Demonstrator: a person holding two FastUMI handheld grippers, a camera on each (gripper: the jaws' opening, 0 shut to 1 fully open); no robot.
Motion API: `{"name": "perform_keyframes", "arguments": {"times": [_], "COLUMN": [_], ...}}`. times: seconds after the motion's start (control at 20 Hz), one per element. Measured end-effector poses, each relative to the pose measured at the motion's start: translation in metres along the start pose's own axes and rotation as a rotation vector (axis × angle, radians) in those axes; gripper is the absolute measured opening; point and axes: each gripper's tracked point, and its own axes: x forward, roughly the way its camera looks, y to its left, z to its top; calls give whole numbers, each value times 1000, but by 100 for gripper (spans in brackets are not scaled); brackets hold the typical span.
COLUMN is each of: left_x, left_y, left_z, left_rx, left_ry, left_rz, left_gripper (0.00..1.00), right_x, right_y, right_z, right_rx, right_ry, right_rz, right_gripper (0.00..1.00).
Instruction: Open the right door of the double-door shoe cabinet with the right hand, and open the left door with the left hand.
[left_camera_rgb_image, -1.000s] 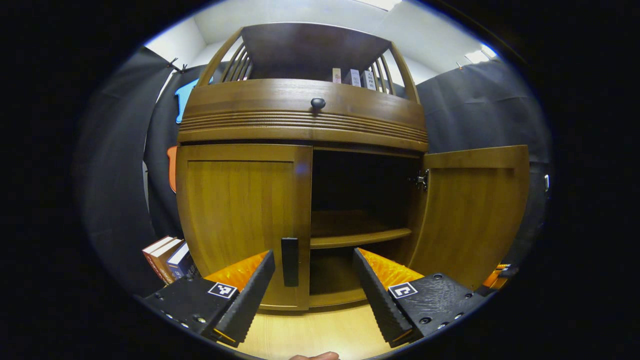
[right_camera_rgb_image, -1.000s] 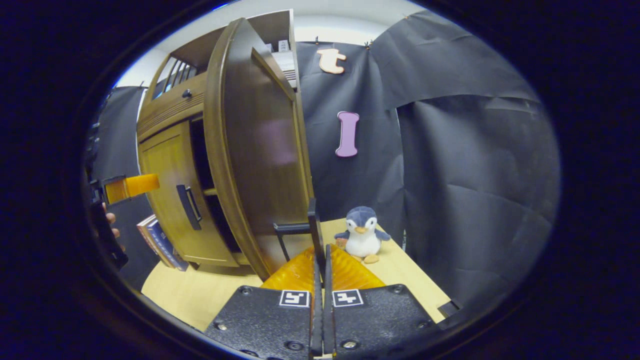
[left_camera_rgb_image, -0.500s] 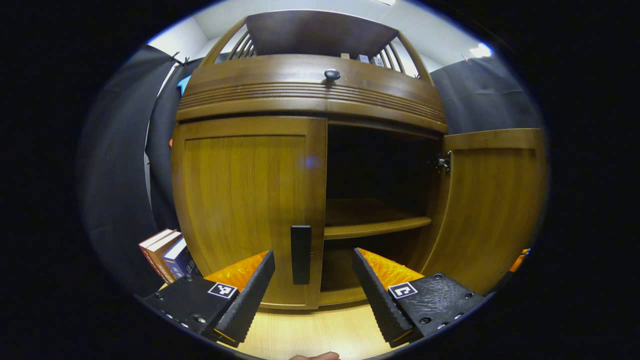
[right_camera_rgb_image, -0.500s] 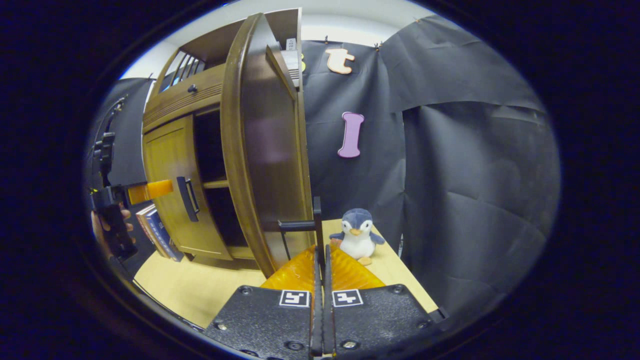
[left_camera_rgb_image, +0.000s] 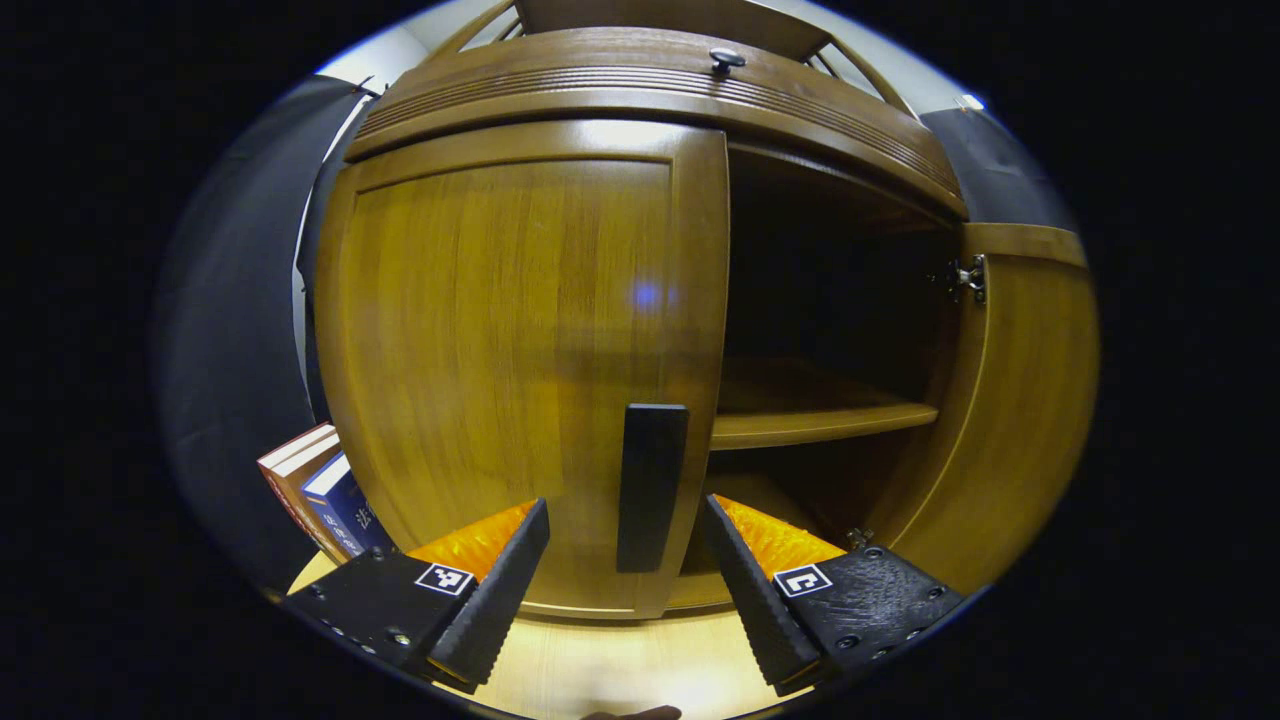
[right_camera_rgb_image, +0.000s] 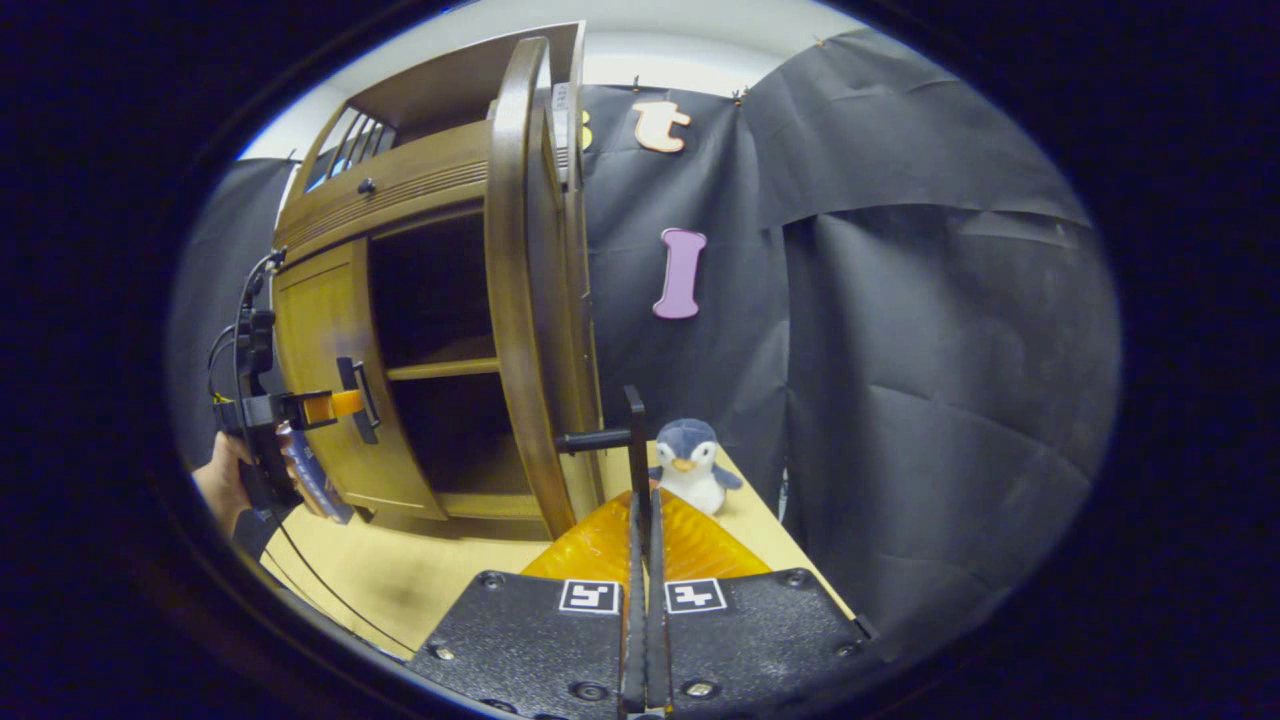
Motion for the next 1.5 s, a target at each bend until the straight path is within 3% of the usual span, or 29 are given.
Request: {"name": "perform_keyframes", "arguments": {"times": [0.4,0.45,0.6,0.7,0.8,0.9,0.95,1.2,1.25,1.3,1.45,1.5], "left_x": [29,34,34,37,36,35,31,33,30,27,17,14], "left_y": [9,10,6,-2,-13,-12,-10,-13,-12,-12,-11,-11], "left_z": [7,8,9,8,7,7,8,5,4,4,0,0], "left_rx": [23,28,59,58,50,84,88,58,59,60,67,72], "left_ry": [-47,-54,-69,-71,-64,-81,-89,-65,-62,-63,-55,-57], "left_rz": [23,24,-1,-44,-68,-41,-42,-57,-53,-56,-68,-68], "left_gripper": [93,100,75,89,58,27,29,31,31,24,24,24], "right_x": [-15,-17,-23,-27,-33,-38,-41,-49,-51,-52,-55,-56], "right_y": [-7,-6,-7,-7,-6,-1,-1,11,13,16,32,36], "right_z": [6,5,7,9,12,17,16,14,13,13,12,12], "right_rx": [21,25,38,43,53,63,66,43,40,40,23,16], "right_ry": [-52,-49,-55,-62,-67,-77,-77,-76,-78,-81,-81,-84], "right_rz": [-27,-24,-27,-29,-27,-17,-17,-4,-7,-2,37,45], "right_gripper": [4,4,4,4,4,6,13,27,33,35,53,51]}}
